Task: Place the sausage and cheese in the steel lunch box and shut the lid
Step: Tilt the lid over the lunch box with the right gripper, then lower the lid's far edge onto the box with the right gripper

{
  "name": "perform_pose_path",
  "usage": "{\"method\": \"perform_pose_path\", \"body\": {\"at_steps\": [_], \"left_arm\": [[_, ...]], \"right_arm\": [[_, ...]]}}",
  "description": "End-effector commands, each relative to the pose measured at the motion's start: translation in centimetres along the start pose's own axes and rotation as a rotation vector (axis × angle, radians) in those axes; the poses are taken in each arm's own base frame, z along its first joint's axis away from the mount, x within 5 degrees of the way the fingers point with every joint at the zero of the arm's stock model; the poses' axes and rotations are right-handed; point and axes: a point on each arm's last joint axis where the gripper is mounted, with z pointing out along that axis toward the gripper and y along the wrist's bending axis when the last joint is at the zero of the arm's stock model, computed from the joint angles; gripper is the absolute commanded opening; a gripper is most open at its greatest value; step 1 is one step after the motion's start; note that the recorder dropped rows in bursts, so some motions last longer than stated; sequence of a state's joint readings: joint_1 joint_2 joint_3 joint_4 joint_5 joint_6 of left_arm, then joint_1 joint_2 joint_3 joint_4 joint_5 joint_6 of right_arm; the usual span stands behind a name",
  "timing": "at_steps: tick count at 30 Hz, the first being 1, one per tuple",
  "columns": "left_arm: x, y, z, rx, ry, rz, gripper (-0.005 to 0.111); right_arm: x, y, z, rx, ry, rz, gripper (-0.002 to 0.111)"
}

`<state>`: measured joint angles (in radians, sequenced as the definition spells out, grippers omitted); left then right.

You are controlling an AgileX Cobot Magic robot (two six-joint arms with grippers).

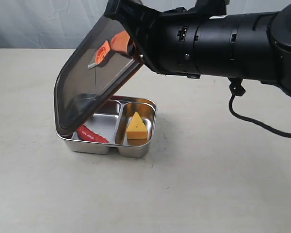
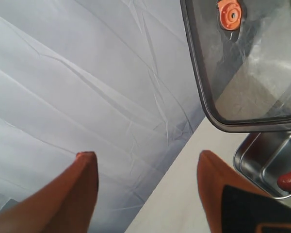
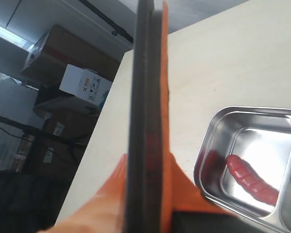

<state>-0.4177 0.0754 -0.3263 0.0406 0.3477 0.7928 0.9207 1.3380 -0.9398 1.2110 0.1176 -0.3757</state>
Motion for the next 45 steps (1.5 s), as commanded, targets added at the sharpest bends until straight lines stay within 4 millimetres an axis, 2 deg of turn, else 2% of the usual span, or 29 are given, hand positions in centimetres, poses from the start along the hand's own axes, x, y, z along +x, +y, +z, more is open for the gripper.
{"method": "perform_pose_path", "body": {"at_steps": [1,3,8,11,15,17,19,23,27,32,35,38,45], "left_arm": [[-0.1,0.0,-0.1,0.0,-0.013,-0.018,0.057],[-0.1,0.0,-0.1,0.0,-0.013,-0.018,0.057],[-0.1,0.0,-0.1,0.0,-0.013,-0.018,0.057],[-0.1,0.0,-0.1,0.0,-0.013,-0.018,0.057],[-0.1,0.0,-0.1,0.0,-0.013,-0.018,0.057],[-0.1,0.0,-0.1,0.0,-0.013,-0.018,0.057],[-0.1,0.0,-0.1,0.0,-0.013,-0.018,0.057],[-0.1,0.0,-0.1,0.0,-0.013,-0.018,0.057],[-0.1,0.0,-0.1,0.0,-0.013,-0.018,0.057],[-0.1,0.0,-0.1,0.0,-0.013,-0.018,0.057],[-0.1,0.0,-0.1,0.0,-0.013,-0.018,0.057],[-0.1,0.0,-0.1,0.0,-0.013,-0.018,0.057],[-0.1,0.0,-0.1,0.0,-0.013,-0.018,0.057]], "right_arm": [[0.0,0.4,-0.3,-0.02,0.019,-0.042,-0.001],[0.1,0.2,-0.5,-0.006,-0.001,-0.039,-0.001],[1.1,-0.6,-1.2,0.02,-0.18,0.004,-0.001],[1.6,0.0,-1.5,-0.124,-0.242,0.007,-0.001],[2.7,1.0,-1.1,-0.336,-0.21,-0.046,-0.001],[3.4,0.3,-0.4,-0.332,-0.188,-0.026,-0.001],[3.8,-0.8,0.0,-0.34,-0.23,0.07,-0.001],[5.2,-2.9,0.7,-0.468,-0.33,0.175,-0.001],[6.2,-5.7,1.8,-0.401,-0.395,0.288,-0.001],[7.2,-7.5,2.8,-0.278,-0.479,0.416,-0.001],[8.4,-7.8,2.9,-0.205,-0.572,0.461,-0.001],[10.0,-7.9,3.4,-0.147,-0.567,0.475,-0.001],[11.9,-7.5,6.7,-0.098,-0.563,0.496,-0.001]]}}
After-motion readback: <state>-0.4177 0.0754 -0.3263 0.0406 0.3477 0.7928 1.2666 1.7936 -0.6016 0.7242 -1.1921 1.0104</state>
